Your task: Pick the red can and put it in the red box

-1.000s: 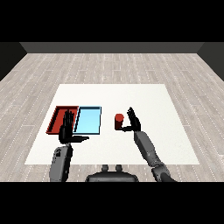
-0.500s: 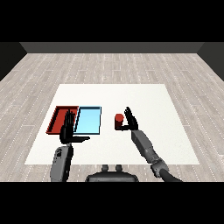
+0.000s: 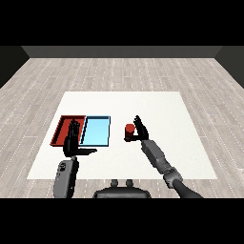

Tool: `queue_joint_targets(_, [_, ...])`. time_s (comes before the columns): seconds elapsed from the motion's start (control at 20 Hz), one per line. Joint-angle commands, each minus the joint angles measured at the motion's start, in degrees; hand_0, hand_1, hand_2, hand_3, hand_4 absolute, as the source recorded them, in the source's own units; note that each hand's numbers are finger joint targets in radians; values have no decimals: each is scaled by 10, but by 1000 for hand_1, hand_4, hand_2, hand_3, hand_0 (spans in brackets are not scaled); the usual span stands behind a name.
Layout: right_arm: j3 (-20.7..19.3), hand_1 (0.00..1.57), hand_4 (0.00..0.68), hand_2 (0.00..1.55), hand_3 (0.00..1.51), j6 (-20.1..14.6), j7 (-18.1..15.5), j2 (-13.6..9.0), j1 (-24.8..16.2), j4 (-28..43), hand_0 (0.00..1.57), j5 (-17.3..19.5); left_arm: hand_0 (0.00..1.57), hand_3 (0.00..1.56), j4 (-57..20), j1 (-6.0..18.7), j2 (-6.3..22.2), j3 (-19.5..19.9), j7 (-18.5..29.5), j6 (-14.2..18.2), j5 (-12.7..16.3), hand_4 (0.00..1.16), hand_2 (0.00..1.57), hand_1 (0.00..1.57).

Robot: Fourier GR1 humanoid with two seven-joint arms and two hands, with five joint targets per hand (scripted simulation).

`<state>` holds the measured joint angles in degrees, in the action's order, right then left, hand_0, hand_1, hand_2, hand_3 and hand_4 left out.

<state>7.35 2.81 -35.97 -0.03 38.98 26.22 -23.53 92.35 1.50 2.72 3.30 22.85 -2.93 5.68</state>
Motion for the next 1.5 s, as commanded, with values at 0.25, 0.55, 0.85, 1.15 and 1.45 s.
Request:
queue_joint_targets(0.25, [122,0,0,0,0,-30,-9,0,18,-15,0,-115,0,0,19,6,-8,-11,-24,15,-10,0,0,0])
queue_joint_targets(0.55, [137,0,0,0,0,-65,-4,0,58,-56,0,-136,0,0,-39,17,-10,-5,25,14,-22,0,0,0])
queue_joint_targets(0.85, [181,1262,269,1324,1280,-158,-17,0,59,-78,1262,-178,0,0,17,-21,-6,-1,4,13,-11,0,0,0])
queue_joint_targets(1.15, [222,1472,600,1456,1404,-218,2,0,41,-34,1472,-199,0,0,-20,13,-5,0,17,10,-14,0,0,0])
queue_joint_targets(1.45, [215,1473,597,1443,1385,-203,-1,0,93,-82,1473,-196,0,0,-17,11,-13,-9,14,13,-15,0,0,0])
